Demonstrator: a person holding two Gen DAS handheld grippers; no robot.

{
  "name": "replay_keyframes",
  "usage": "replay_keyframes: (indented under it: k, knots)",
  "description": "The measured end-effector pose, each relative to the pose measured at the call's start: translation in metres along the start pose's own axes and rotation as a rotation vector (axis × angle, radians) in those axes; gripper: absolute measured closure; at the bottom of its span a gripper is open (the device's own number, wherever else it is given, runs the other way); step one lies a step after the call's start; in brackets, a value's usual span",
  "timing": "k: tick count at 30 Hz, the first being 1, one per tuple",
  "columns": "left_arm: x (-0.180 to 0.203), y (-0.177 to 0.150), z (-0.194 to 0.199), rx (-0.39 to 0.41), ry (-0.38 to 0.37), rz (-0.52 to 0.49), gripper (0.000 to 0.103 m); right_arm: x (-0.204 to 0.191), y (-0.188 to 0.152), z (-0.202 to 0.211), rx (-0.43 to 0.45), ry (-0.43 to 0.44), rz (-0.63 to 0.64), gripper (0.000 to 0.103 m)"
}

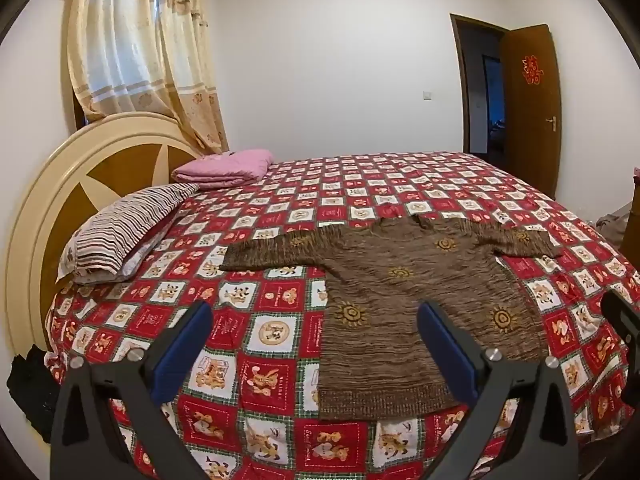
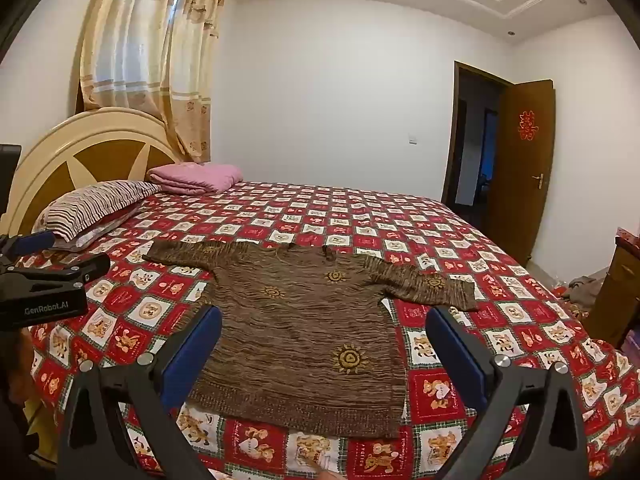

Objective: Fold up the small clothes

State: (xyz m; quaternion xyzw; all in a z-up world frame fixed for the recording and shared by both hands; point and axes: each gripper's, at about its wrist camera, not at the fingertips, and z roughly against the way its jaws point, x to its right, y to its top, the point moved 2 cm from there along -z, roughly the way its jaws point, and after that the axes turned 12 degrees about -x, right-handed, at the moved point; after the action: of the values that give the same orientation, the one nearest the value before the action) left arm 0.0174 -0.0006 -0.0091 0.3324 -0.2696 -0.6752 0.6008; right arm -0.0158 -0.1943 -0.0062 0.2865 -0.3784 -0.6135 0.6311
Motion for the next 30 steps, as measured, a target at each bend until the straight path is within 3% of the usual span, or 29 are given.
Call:
replay_keyframes:
  k: [30]
  knots:
    - [-0.0002, -0.0032, -0.0038, 0.0, -0.019, 0.006, 0.0, -0.0005, -0.0022, -0.0058, -0.013, 0.003, -0.006, 0.001]
